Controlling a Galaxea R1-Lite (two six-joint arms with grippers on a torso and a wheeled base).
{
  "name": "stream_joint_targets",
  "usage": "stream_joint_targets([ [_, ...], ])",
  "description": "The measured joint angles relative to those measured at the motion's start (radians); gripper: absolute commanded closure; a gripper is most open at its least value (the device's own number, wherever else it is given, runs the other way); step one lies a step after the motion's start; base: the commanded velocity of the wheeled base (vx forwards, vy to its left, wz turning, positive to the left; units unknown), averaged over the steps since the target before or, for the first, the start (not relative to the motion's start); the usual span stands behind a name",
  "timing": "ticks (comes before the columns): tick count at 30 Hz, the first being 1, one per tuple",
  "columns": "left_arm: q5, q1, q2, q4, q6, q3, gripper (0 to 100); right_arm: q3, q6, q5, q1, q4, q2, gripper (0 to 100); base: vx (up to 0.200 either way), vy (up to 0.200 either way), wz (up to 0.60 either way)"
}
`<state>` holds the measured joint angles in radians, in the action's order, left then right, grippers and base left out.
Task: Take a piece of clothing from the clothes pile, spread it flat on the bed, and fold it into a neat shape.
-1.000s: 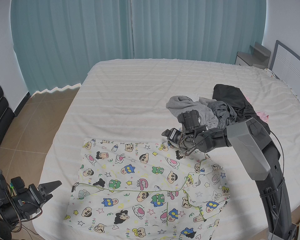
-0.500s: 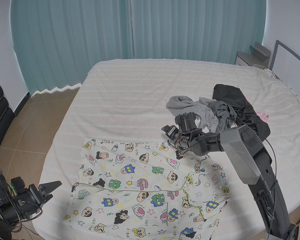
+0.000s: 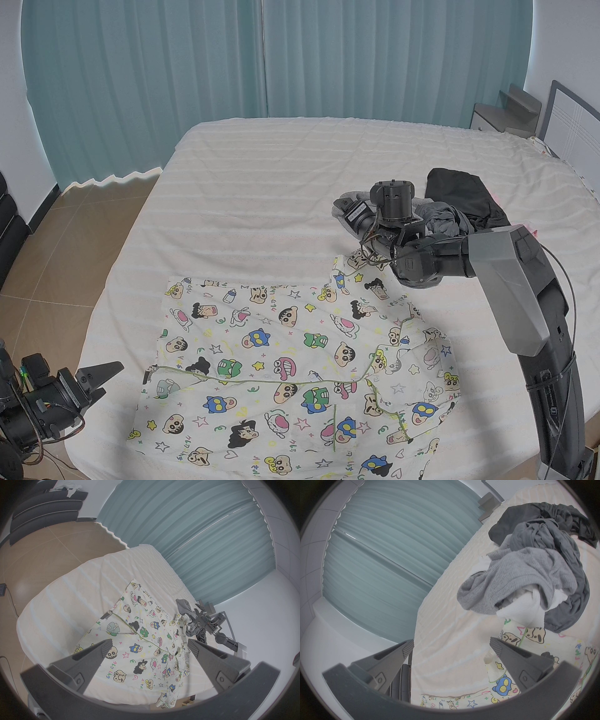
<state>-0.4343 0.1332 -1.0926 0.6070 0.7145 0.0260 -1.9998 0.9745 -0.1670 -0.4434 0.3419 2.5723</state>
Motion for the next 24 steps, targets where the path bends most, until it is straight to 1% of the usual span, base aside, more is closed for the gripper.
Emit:
stream_joint_targets([
  [8, 0.0, 0.001, 0.002, 0.0, 0.0, 0.0, 0, 0.0, -0.003, 0.003, 0.002, 0.001, -0.083, 0, 0.0, 0.0, 0.0],
  [13, -0.001, 0.0, 0.002, 0.0, 0.0, 0.0, 0, 0.041, -0.033, 0.038, 0.003, 0.039, -0.182, 0, 0.0, 0.0, 0.0],
  [17, -0.002, 0.0, 0.001, 0.0, 0.0, 0.0, 0, 0.164, -0.066, 0.067, 0.003, 0.102, -0.254, 0, 0.0, 0.0, 0.0],
  [24, -0.007, -0.001, -0.021, 0.0, -0.001, 0.016, 0, 0.494, -0.121, 0.103, 0.003, 0.237, -0.373, 0, 0.0, 0.0, 0.0],
])
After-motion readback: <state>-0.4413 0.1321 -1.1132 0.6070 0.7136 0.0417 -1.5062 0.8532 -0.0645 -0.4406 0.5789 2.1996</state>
